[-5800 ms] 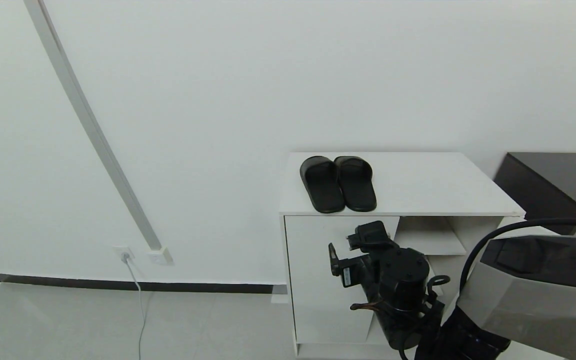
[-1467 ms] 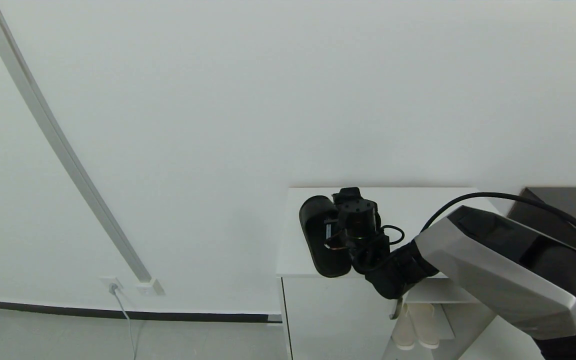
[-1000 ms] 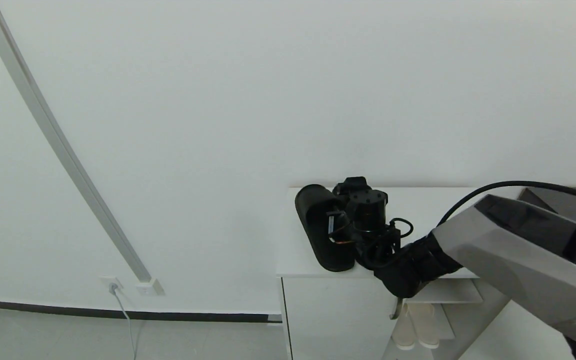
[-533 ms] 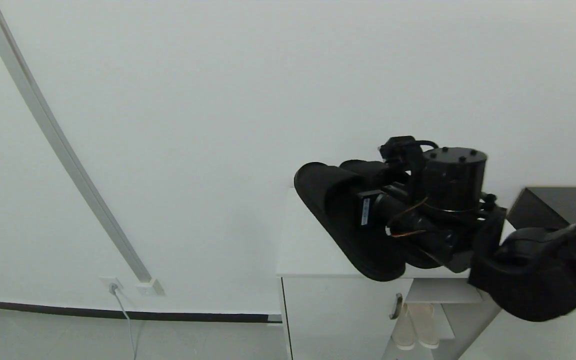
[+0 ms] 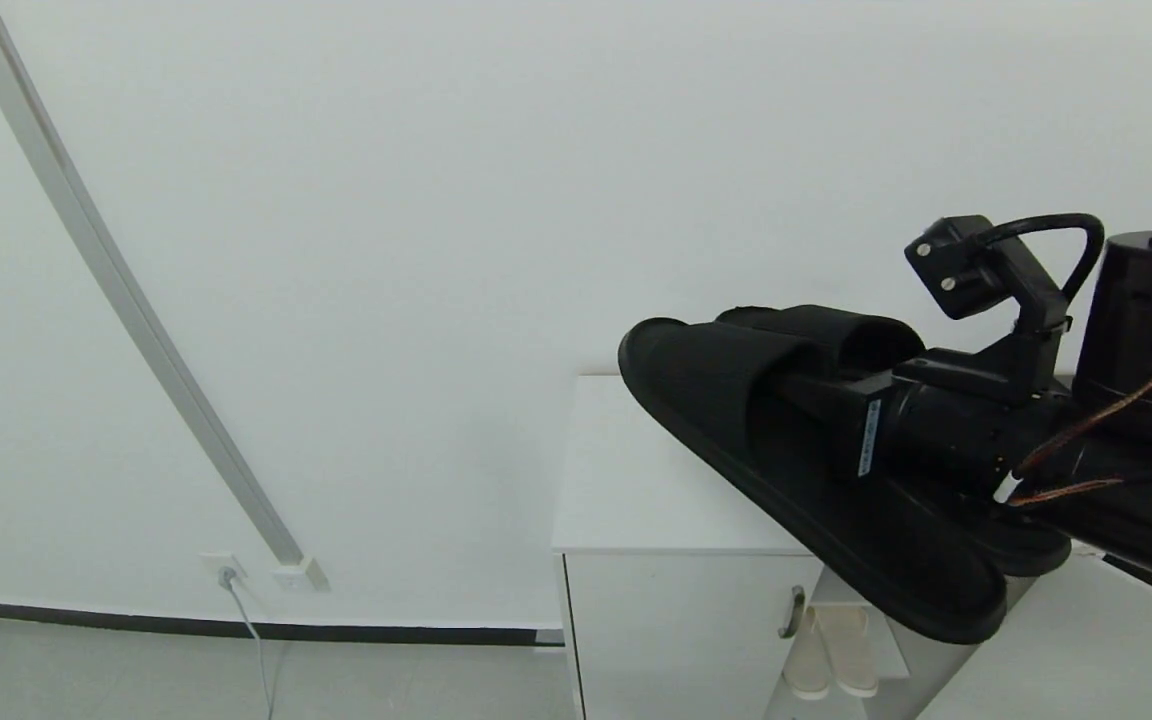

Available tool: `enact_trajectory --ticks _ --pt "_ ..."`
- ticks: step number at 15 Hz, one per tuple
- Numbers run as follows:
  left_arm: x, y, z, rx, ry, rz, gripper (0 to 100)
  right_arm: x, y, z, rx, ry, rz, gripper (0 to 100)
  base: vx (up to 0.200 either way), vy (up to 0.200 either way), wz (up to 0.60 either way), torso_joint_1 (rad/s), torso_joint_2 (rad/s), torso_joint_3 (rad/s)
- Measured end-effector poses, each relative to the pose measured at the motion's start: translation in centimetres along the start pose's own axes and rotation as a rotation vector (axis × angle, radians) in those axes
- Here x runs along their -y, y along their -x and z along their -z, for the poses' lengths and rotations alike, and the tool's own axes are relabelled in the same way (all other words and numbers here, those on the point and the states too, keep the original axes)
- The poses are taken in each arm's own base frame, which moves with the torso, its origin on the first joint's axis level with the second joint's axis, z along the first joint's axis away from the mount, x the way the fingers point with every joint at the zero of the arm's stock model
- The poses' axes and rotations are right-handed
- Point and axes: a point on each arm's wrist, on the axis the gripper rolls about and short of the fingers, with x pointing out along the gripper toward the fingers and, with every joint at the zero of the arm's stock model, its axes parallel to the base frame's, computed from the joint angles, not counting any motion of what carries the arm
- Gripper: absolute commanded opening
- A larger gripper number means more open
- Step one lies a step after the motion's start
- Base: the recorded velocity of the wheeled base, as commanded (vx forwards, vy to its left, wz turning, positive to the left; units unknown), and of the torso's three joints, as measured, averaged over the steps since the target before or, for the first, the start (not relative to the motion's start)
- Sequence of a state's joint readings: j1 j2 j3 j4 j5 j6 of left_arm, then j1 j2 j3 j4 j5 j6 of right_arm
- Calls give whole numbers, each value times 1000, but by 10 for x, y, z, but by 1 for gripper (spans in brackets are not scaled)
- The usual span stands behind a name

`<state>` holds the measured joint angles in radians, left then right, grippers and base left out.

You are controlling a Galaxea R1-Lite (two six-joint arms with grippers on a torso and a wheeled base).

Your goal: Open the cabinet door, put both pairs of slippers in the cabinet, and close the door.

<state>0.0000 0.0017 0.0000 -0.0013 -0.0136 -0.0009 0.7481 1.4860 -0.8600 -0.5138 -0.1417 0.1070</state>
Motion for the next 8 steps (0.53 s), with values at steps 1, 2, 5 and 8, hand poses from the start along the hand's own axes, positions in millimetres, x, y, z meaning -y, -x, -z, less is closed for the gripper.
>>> enact_trajectory --ticks 1,2,5,8 --pt "0 0 0 0 0 0 0 -1 2 0 -1 1 -9 0 -200 0 0 2 2 2" --pt "0 0 0 0 0 0 0 -2 3 1 -2 1 -16 0 -200 0 0 2 2 -2" --pt "0 0 0 0 0 0 0 -6 5 7 -13 3 -116 0 -200 0 0 14 5 5" --pt "0 0 0 0 0 0 0 -3 6 14 -8 33 -192 0 -200 0 0 3 1 6"
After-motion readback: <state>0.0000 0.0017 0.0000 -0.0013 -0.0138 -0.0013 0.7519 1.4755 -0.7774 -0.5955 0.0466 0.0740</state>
